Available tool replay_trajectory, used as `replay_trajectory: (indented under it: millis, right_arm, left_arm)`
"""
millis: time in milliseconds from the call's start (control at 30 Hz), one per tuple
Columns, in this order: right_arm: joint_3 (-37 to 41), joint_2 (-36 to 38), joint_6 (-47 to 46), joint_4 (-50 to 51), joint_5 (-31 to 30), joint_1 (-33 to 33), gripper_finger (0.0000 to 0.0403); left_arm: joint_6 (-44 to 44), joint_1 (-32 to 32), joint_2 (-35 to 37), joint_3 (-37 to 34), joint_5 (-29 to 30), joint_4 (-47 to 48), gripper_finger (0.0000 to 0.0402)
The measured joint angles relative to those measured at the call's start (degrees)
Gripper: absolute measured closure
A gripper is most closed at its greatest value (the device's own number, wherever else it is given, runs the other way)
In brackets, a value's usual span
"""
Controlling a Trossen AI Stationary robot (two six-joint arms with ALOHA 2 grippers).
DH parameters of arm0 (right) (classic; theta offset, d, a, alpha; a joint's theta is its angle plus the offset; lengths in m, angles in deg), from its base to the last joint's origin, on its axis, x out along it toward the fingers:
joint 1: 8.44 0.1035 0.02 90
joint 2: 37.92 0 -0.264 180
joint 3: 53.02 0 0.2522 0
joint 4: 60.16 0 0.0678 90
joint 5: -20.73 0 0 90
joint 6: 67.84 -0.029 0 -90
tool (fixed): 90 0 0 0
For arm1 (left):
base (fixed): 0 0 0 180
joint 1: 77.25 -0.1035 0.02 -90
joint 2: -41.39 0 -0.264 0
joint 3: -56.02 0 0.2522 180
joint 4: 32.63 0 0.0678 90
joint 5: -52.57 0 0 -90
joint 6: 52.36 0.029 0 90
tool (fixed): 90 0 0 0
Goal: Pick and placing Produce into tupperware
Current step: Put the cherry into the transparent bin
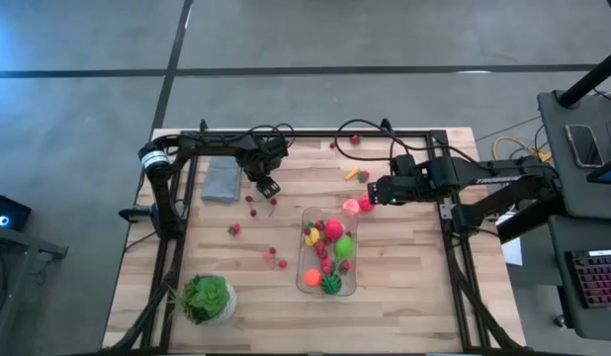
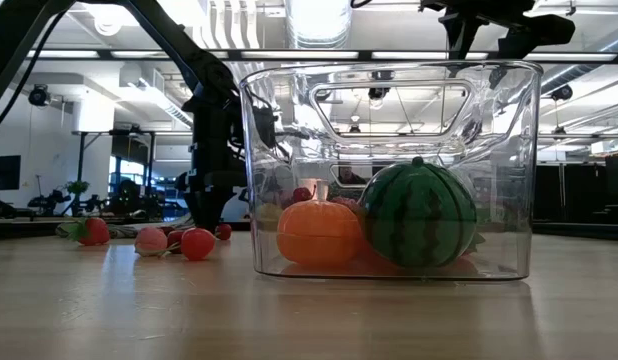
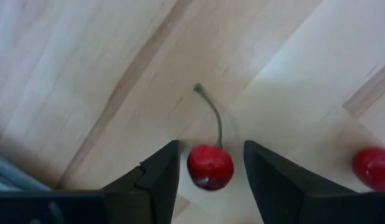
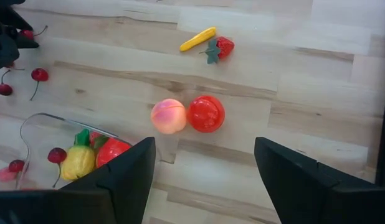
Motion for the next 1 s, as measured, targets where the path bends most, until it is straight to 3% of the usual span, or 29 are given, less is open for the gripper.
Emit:
replay_trajectory:
  millis: [433, 767, 1000]
  right_arm:
    - [0.0, 0.0, 0.0, 0.0, 0.0, 0.0, 0.0139]
    - [0.0, 0.0, 0.0, 0.0, 0.0, 0.0, 0.0143]
    - [0.0, 0.1, 0.0, 0.0, 0.6, 0.0, 0.0145]
  left_arm:
    - [0.2, 0.0, 0.1, 0.0, 1.2, 1.2, 0.0245]
    - [0.6, 0.0, 0.2, 0.0, 1.4, 1.1, 0.0327]
    - [0.2, 2.2, 4.8, 0.0, -1.8, 2.2, 0.0337]
